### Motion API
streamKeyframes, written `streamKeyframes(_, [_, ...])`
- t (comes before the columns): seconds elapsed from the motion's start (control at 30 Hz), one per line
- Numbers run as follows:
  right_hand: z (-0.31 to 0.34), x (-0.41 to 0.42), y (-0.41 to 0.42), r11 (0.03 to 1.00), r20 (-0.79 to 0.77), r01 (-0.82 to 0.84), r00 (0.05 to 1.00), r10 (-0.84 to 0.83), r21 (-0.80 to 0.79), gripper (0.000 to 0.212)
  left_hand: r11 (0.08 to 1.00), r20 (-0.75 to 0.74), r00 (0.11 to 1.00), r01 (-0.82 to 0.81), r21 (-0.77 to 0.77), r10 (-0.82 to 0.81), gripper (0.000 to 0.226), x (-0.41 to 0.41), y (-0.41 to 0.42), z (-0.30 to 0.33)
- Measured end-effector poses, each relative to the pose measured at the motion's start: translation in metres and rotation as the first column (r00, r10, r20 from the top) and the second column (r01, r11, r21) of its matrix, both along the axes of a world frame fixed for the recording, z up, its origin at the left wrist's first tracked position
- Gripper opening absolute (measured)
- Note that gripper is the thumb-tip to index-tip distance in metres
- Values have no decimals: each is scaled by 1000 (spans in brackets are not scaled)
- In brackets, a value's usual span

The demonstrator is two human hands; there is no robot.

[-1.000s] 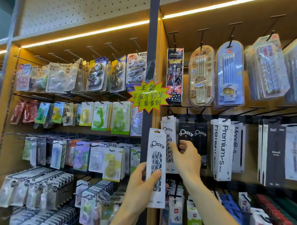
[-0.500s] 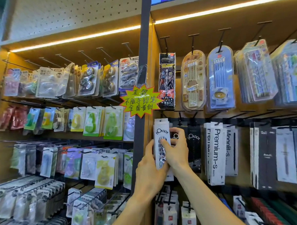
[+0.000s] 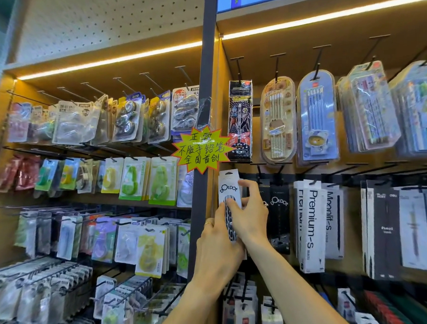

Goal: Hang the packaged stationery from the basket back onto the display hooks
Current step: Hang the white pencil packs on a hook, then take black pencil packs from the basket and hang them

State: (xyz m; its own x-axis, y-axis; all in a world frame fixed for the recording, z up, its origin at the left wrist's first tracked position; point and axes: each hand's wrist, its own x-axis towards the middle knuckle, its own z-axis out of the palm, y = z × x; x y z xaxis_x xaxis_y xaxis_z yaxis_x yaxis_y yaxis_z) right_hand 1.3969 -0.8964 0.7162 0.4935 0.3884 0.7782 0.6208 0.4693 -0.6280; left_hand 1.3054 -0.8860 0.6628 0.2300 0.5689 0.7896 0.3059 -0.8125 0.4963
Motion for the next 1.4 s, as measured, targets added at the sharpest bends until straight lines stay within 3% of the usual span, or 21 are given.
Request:
streamKeyframes(0.27, [-5, 5, 6, 996, -20, 65, 998, -67, -61, 40, 999, -80, 995, -51, 14, 52, 76, 3, 5, -2])
streamKeyframes(0.4, [-1, 7, 15, 964, 63, 237, 971, -231, -124, 38, 997, -185, 980, -76, -13, 72, 79, 9, 13, 6])
streamKeyframes(0.6, [1, 18, 24, 786, 424, 590, 769, -478, -184, 47, 965, -317, 912, -236, 113, 260, 82, 29, 24, 9])
streamKeyframes(0.7, [4, 26, 24, 702, 599, 697, 628, -497, -147, 48, 956, -363, 884, -271, 114, 294, 82, 34, 23, 8])
streamKeyframes(0.77, [1, 30, 21, 692, 642, 710, 593, -485, -133, 48, 954, -383, 875, -281, 99, 298, 83, 36, 22, 5])
streamKeyframes(0.83, [-6, 31, 11, 717, 621, 682, 627, -470, -147, 46, 957, -381, 879, -272, 98, 288, 75, 36, 18, 1])
streamKeyframes(0.97, [-43, 36, -34, 844, 489, 511, 785, -380, -165, 39, 956, -312, 906, -246, 157, 285, 56, 26, -9, -16])
streamKeyframes(1.07, [-94, 46, -89, 908, 346, 381, 888, -305, -177, 32, 961, -244, 940, -190, 201, 237, 54, 26, -45, -46])
streamKeyframes(1.13, [-141, 55, -130, 921, 260, 335, 924, -281, -198, 26, 959, -279, 944, -104, 263, 179, 53, 35, -75, -82])
streamKeyframes(1.3, [-284, 81, -253, 871, 46, 263, 962, -268, -416, 26, 961, -412, 904, 207, 184, -116, 43, 71, -166, -215])
streamKeyframes(1.4, [-394, 92, -336, 747, -94, 191, 942, -321, -637, 27, 941, -572, 767, 336, -24, -289, 41, 90, -220, -319])
